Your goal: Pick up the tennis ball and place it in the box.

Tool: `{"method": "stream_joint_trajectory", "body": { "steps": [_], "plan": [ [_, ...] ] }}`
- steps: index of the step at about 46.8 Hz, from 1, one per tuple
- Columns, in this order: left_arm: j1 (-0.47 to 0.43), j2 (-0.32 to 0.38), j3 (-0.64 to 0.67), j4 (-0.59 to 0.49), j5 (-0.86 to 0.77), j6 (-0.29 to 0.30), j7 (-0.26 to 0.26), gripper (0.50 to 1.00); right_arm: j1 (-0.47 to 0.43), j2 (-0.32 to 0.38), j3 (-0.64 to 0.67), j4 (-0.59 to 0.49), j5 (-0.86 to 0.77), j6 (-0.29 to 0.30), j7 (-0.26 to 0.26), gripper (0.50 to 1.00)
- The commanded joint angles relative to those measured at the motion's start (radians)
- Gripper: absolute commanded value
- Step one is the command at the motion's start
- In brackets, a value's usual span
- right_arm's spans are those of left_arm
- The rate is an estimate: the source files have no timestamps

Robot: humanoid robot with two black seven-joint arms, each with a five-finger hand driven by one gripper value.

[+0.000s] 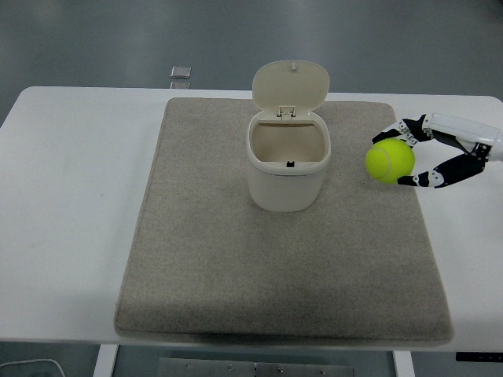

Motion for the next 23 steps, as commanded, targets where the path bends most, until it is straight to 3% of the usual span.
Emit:
{"method": "stream_joint_trajectory", "body": {
  "steps": [1,23],
  "plan": [
    [0.0,0.0,0.0,0.0,0.0,0.0,0.0,0.992,0.022,0.004,0.013,0.019,0.009,0.004,-0.007,0.5],
    [0.0,0.0,0.0,0.0,0.0,0.0,0.0,0.992,0.028,0.197,0.125,0.041,0.013,-0.004,-0.156,0.504]
  ]
}}
